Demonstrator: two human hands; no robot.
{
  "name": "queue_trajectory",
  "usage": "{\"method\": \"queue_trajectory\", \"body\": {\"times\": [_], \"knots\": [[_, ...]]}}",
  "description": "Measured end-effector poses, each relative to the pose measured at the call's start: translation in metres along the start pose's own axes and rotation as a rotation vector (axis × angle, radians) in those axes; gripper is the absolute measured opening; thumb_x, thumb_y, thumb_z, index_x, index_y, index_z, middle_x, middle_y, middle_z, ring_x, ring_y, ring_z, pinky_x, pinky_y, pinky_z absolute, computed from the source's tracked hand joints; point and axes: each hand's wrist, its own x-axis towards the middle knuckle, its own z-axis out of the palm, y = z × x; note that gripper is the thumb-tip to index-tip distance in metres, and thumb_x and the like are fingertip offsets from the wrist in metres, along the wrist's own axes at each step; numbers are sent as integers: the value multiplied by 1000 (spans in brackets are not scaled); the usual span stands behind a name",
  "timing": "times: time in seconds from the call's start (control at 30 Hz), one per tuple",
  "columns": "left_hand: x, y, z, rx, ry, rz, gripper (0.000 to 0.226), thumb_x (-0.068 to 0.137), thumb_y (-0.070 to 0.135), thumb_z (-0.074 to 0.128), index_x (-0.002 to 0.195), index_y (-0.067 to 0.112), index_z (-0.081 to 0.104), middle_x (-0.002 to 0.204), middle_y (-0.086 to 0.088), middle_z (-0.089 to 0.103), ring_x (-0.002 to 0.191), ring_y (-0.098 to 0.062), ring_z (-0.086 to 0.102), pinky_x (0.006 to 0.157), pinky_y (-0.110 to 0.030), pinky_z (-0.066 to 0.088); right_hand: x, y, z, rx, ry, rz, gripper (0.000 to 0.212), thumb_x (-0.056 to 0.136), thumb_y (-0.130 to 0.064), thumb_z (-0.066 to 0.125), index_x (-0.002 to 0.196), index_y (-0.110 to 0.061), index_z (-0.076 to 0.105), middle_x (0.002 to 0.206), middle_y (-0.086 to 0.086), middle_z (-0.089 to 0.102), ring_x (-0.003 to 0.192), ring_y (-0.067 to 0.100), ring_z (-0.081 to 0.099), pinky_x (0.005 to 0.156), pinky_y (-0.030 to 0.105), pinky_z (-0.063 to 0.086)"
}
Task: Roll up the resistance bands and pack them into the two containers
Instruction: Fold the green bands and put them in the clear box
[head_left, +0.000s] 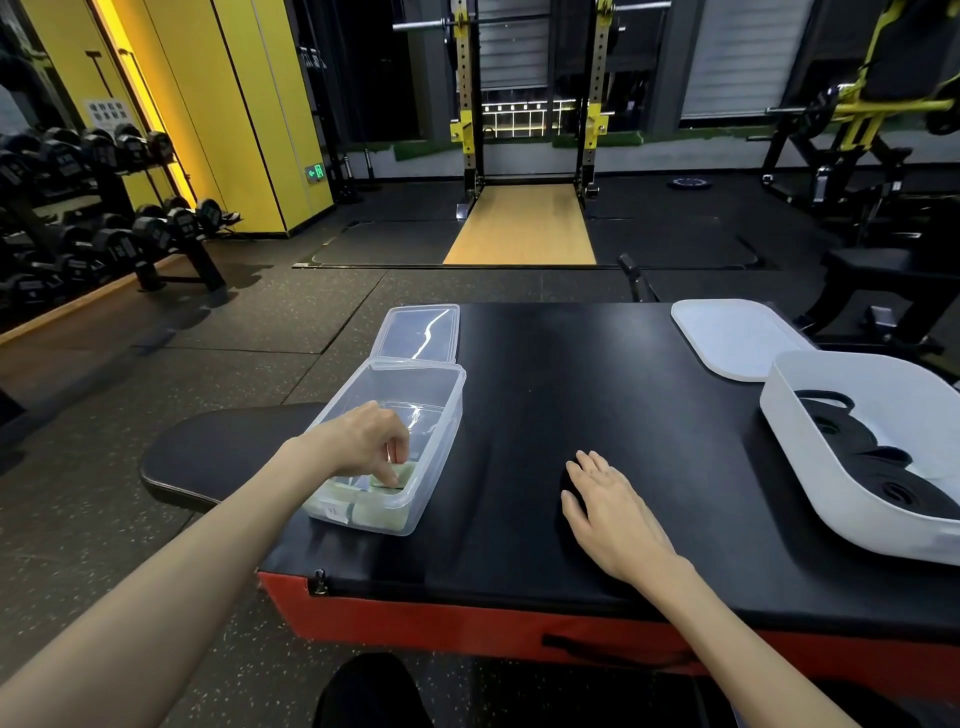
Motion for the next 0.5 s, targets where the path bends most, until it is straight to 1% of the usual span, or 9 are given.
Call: {"method": "queue_trajectory", "body": {"times": [0.13,0.27,0.5], "knots": [[0,-1,-1,-13,16,28,9,76,19,77,79,14,71,73,12,63,76,-9,63,75,-25,51,0,0,0,1,4,-2,52,103,-33,28,149,-11,25,158,4,18,146,15,7,115,23,4],[-1,-1,0,-10,38,47,7,77,20,75,79,14,72,68,17,60,72,-5,62,74,-22,50,-1,1,0,1,9,-11,51,103,-33,28,149,-10,26,158,5,19,146,15,7,115,24,5],[0,-4,-4,-18,38,51,6,75,19,78,78,17,73,67,19,61,70,-3,62,72,-22,51,0,2,1,13,2,-8,51,103,-33,28,149,-10,26,158,5,18,146,15,6,116,25,5]]}}
